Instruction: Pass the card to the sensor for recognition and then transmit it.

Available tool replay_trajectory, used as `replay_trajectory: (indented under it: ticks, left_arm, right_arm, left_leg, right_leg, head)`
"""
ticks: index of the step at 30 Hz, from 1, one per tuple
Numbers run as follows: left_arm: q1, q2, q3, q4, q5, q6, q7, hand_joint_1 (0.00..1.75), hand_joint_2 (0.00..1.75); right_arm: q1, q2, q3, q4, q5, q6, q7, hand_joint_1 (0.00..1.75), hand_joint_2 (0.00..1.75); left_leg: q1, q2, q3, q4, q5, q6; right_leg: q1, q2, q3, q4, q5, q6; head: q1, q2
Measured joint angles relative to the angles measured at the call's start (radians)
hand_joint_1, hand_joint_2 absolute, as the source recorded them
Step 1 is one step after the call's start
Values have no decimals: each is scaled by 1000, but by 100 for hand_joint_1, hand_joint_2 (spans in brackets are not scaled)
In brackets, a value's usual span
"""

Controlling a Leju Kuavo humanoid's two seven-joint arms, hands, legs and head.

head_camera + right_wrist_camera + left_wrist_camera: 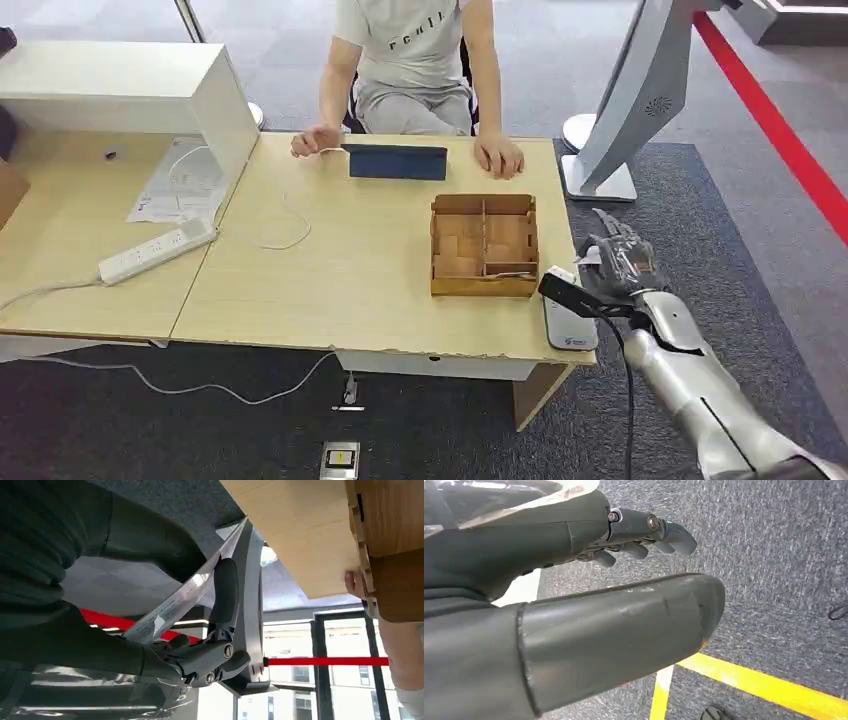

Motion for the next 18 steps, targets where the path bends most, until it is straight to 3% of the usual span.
replay_trajectory:
  ticks: [18]
  left_arm:
    - [0, -4, 33, 0, 35, 49, 12, 0, 0]
  right_arm:
    - [16, 2, 0, 4, -29, 37, -26, 175, 175]
  left_leg:
    - [0, 0, 0, 0, 0, 0]
  right_leg:
    - [0, 0, 0, 0, 0, 0]
  head:
    - [0, 0]
